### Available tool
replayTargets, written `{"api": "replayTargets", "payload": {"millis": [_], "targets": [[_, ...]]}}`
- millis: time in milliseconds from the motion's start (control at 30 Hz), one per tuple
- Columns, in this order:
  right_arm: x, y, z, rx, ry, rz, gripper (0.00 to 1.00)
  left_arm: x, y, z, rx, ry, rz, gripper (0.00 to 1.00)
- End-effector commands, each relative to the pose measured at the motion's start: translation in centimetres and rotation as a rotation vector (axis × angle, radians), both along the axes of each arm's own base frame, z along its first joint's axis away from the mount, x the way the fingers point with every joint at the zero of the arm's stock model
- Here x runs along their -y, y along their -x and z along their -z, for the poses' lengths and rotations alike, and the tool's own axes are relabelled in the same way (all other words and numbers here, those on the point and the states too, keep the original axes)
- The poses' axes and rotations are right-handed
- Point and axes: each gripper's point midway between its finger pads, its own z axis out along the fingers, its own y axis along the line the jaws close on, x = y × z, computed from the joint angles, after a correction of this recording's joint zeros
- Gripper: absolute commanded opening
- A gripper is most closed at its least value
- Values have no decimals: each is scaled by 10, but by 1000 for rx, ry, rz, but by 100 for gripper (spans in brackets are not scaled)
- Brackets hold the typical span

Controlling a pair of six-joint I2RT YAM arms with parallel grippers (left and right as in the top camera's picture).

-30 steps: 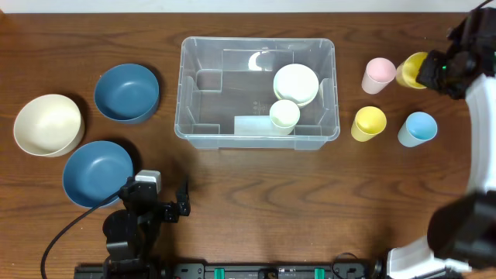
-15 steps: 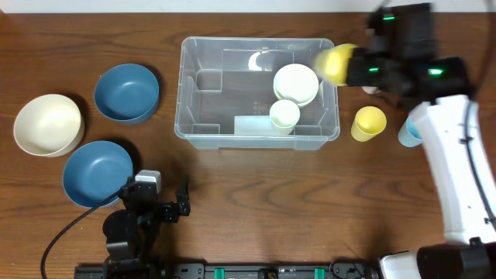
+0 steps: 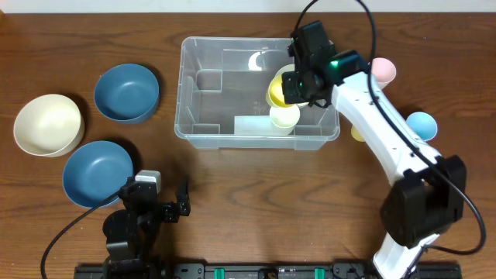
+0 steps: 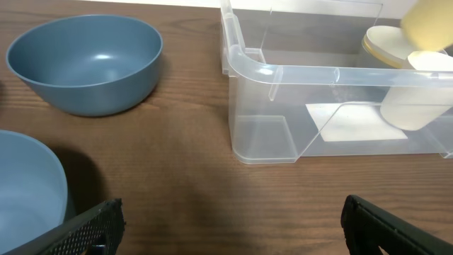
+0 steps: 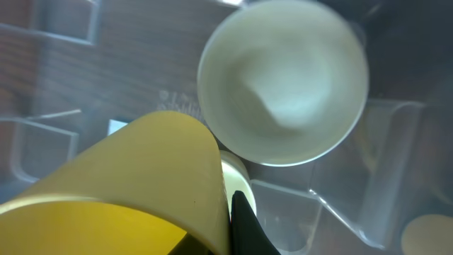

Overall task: Pack container
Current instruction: 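Lower the yellow cup into the cream cup in the bin, release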

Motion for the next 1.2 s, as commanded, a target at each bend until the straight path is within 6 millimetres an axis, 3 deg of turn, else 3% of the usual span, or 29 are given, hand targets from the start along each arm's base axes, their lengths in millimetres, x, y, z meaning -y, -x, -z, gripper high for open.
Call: {"api": "replayTargets", "payload": {"millis": [0, 767, 800, 900, 967, 1167], "targets": [[-5, 0, -6, 16, -1, 13, 1, -2, 0, 9, -18, -16, -4, 98], [4, 32, 4, -104, 65, -5, 1, -2, 0, 9, -18, -16, -4, 98], [4, 32, 4, -105, 65, -5, 4, -2, 0, 9, -18, -16, -4, 98], [4, 32, 4, -105, 65, -6, 47, -2, 0, 9, -18, -16, -4, 98], [4, 32, 4, -104, 65, -8, 58, -2, 0, 9, -18, -16, -4, 98], [1, 24, 1, -66, 62, -43, 60, -2, 0, 9, -18, -16, -4, 98]]}}
